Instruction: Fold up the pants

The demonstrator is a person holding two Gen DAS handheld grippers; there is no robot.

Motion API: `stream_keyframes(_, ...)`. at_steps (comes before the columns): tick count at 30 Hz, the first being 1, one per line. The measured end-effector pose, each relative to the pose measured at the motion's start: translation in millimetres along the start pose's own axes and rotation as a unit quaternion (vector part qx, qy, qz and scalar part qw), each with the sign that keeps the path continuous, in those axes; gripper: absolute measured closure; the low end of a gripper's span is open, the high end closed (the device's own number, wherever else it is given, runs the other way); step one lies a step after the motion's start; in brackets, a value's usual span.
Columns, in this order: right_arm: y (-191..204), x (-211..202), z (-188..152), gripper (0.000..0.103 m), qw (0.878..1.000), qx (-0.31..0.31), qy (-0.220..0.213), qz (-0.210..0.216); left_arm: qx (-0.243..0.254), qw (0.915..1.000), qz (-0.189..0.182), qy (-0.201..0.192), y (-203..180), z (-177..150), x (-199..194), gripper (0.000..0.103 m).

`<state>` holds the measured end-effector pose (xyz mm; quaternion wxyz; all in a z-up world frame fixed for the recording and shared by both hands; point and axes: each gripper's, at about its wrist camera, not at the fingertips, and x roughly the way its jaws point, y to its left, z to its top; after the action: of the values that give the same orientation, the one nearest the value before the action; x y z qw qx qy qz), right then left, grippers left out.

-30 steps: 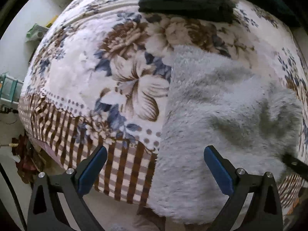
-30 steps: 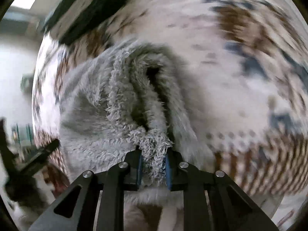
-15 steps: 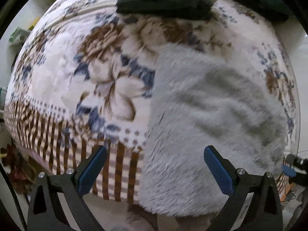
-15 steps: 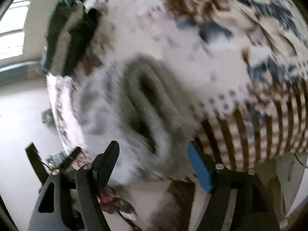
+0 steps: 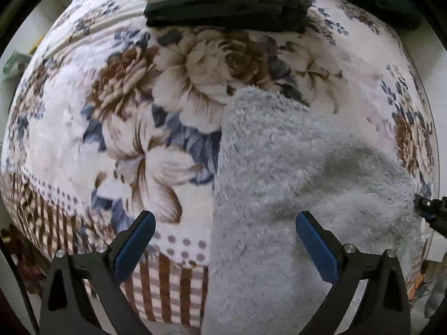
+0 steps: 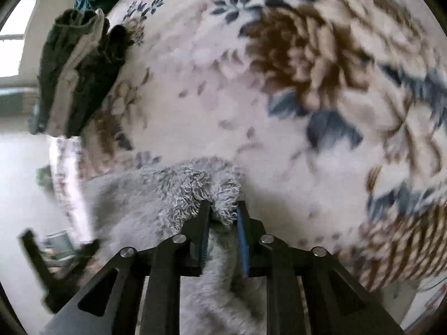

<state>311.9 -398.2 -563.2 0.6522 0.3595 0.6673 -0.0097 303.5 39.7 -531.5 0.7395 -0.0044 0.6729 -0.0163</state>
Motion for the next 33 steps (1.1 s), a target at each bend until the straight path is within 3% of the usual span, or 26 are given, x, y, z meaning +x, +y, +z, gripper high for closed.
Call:
stream_keyframes(1, -3, -3, -6, 0.048, 1.000, 0.006, 0.004, 0.015, -0.005, 0.9999, -0.009, 0.001, 2, -4, -3, 0.000)
stream_keyframes(3, -10, -20, -30, 0.023, 0.999, 0.016, -0.002, 0.033, -0.016, 0.9996, -0.024, 0.002, 6, -15, -11, 0.000)
stream_keyframes(6, -28, -24, -73, 0.023, 0.998, 0.040, 0.014, 0.044, -0.029, 0.9989, -0.036, 0.007, 11, -37, -21, 0.000)
stream_keyframes(9, -48, -3, -106, 0.023, 0.992, 0.081, 0.050, 0.083, -0.033, 0.9986, -0.037, 0.020, 13, -56, -18, 0.000)
stream_keyframes(11, -54, 13, -118, 0.037, 0.988, 0.096, 0.051, 0.108, -0.029, 0.9984, -0.033, 0.035, 11, -64, -9, 0.000)
stream_keyframes(12, -55, 18, -122, 0.075, 0.987, 0.101, 0.046, 0.118, -0.029, 0.9982, -0.031, 0.041, 10, -67, -4, 0.000)
stream_keyframes(13, -56, 22, -126, 0.091, 0.986, 0.108, 0.044, 0.121, -0.030, 0.9981, -0.029, 0.044, 11, -69, 0, 0.000)
stream_keyframes(15, -57, 17, -136, 0.092, 0.982, 0.125, 0.032, 0.135, -0.028, 0.9983, -0.026, 0.044, 11, -72, 6, 0.000)
stream_keyframes(19, -50, -19, -152, 0.094, 0.983, 0.102, 0.021, 0.152, -0.030, 0.9982, -0.023, 0.048, 15, -73, 13, 0.000)
stream_keyframes(20, -54, -23, -153, 0.094, 0.983, 0.103, 0.021, 0.147, -0.031, 0.9981, -0.024, 0.048, 15, -73, 14, 0.000)
stream_keyframes(21, -63, -29, -157, 0.102, 0.984, 0.109, 0.021, 0.139, -0.030, 0.9982, -0.027, 0.045, 15, -73, 14, 0.000)
stream_keyframes(26, -107, -1, -156, 0.102, 0.985, 0.146, 0.057, 0.065, -0.032, 0.9982, -0.024, 0.045, 14, -73, 16, 0.000)
stream_keyframes(29, -96, -2, -148, 0.089, 0.984, 0.137, 0.053, 0.102, -0.030, 0.9984, -0.024, 0.041, 14, -74, 11, 0.000)
stream_keyframes(31, -82, -9, -143, 0.025, 0.986, 0.115, 0.041, 0.112, -0.025, 0.9987, -0.023, 0.037, 13, -75, 8, 0.000)
stream_keyframes(33, -74, -10, -140, 0.019, 0.983, 0.121, 0.027, 0.138, -0.017, 0.9990, -0.017, 0.037, 9, -75, 6, 0.000)
